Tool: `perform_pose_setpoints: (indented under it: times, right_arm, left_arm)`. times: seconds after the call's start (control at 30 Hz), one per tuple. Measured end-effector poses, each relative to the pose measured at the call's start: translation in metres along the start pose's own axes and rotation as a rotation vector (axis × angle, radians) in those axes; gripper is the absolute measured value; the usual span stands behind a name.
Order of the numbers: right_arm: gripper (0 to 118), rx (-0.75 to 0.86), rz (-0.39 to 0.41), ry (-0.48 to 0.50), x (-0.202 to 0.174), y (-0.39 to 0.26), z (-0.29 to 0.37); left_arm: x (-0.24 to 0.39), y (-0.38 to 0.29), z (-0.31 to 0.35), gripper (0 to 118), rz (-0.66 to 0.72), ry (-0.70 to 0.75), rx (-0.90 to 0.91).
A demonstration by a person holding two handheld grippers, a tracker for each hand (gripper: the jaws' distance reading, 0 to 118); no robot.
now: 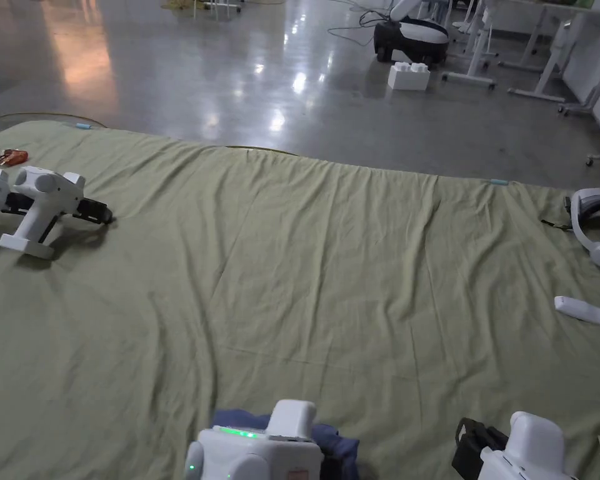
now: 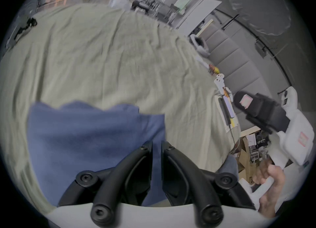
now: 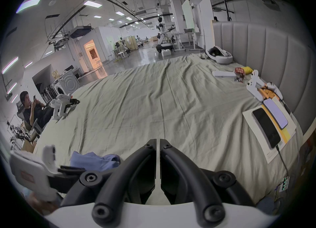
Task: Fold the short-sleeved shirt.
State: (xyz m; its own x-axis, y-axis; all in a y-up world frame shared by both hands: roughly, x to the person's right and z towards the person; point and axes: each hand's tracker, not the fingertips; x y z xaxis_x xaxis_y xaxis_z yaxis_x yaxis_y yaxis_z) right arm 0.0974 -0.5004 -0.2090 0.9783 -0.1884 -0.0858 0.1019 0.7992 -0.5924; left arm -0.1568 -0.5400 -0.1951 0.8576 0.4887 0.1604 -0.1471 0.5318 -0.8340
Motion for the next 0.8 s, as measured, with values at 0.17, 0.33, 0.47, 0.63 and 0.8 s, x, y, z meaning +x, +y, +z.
perform_pose_setpoints:
  times: [0.17, 0.33, 0.47, 0.63, 0.8]
  right_arm:
    - [5, 0.122, 0.081, 0.002, -0.023, 0.017, 0.008]
    - [5, 0.268, 0.139, 0.023, -0.053, 0.039, 0.02]
    - [5, 0.393, 0.158, 0.012, -0.075, 0.05, 0.031]
    - [5, 0.506, 0.127, -0.021, -0.088, 0.056, 0.041]
    - [5, 0.54, 0.111, -0.026, -0.086, 0.061, 0.048]
  left_arm:
    - [0.001, 0.024, 0.056, 14, -0.191, 0.132, 0.271]
    - [0.001, 0.042, 0.099, 14, -0.315, 0.324, 0.549]
    - [-0.002, 0.046, 0.119, 14, -0.341, 0.487, 0.763]
    - [-0.01, 0.044, 0.136, 14, -0.317, 0.616, 0.923]
    - [-0.022, 0.045, 0.148, 14, -0.286, 0.617, 0.928]
